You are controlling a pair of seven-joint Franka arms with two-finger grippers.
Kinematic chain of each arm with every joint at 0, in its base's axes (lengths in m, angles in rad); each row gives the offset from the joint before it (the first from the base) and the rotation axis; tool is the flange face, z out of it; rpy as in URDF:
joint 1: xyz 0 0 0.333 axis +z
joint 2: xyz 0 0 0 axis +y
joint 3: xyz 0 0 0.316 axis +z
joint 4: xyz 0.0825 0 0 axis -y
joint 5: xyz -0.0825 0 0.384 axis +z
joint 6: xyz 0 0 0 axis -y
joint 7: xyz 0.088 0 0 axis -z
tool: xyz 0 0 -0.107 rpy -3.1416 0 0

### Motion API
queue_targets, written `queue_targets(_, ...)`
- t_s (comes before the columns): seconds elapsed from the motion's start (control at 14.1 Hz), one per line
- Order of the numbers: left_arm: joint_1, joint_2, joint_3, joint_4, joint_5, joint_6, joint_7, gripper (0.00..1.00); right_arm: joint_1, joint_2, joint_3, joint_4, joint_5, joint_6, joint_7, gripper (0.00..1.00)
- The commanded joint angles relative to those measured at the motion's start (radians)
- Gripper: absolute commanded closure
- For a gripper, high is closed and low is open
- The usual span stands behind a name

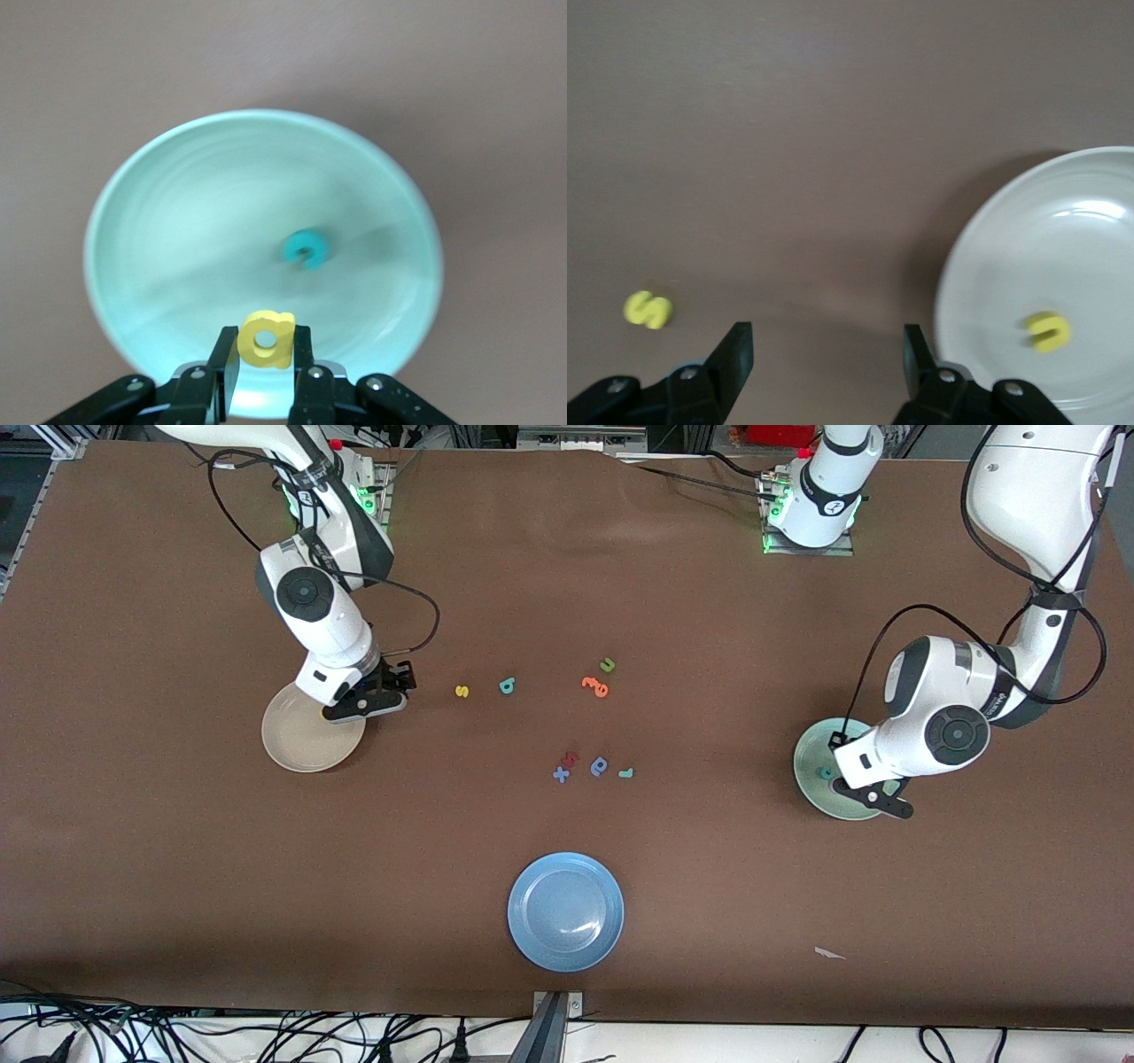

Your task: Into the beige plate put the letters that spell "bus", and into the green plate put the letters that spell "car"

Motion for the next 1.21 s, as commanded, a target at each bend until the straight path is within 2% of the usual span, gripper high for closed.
queue_targets(0.0, -0.002, 0.012, -0.021, 0.021, 0.023, -0.01, 0.014, 0.0, 0.101, 0.063, -0.008, 0.053, 0.013, 0.006, 0.145, 0.23)
queue_targets(0.14, -0.022, 0.009, -0.025, 0.034, -0.113, -0.012, -0.18, 0.0, 0.155, 0.098, -0.01, 0.083, 0.011, 0.009, 0.228, 0.23)
queue_targets(0.35, -0.104, 0.012, -0.038, 0.052, -0.277, 0.001, -0.454, 0.0, 0.169, 0.132, -0.01, 0.085, 0.005, 0.048, 0.262, 0.23)
queue_targets(0.64, -0.239, 0.047, -0.038, 0.126, -0.305, 0.004, -0.885, 0.0, 0.17, 0.163, -0.013, 0.067, -0.004, 0.11, 0.262, 0.24)
queue_targets(0.85, -0.331, 0.06, -0.038, 0.121, -0.351, 0.126, -1.211, 0.0, 0.17, 0.184, -0.013, 0.061, -0.006, 0.134, 0.263, 0.24)
queue_targets(1.13, -0.445, 0.15, -0.024, 0.141, -0.325, 0.27, -1.63, 0.0, 0.17, 0.196, -0.03, 0.001, -0.035, 0.226, 0.262, 0.24)
